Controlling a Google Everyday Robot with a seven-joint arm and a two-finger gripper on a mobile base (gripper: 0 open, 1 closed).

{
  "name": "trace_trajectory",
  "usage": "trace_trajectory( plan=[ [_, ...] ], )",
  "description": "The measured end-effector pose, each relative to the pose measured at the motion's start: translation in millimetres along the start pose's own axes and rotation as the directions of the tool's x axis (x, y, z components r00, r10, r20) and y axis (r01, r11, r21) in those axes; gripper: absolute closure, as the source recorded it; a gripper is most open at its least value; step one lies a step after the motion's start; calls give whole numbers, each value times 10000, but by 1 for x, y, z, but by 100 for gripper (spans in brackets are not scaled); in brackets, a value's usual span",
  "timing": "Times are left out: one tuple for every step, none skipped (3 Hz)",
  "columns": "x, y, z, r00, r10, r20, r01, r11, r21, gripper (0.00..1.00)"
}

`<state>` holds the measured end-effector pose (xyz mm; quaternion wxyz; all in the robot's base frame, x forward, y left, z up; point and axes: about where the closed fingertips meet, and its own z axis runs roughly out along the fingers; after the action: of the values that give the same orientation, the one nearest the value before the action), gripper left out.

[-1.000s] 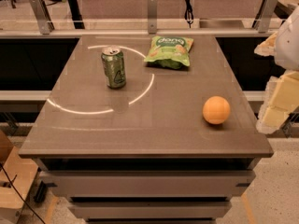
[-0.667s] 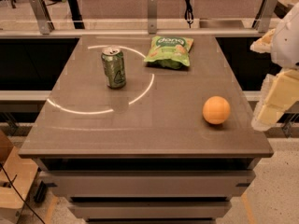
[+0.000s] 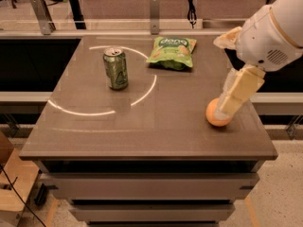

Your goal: Knock green can over

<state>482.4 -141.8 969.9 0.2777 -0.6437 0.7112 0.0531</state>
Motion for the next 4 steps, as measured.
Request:
trace_trajectory(
  plan=[
    [-7,1,6,9994,7,354,-1,9999,-167,0],
    [-1,2,14,9979,578,303,-571,9981,-236,0],
    [-14,-6,40,9934,892,725,-870,9957,-328,0],
    [-29,-19,70,9785,1178,1695,-1129,9929,-380,0]
  ],
)
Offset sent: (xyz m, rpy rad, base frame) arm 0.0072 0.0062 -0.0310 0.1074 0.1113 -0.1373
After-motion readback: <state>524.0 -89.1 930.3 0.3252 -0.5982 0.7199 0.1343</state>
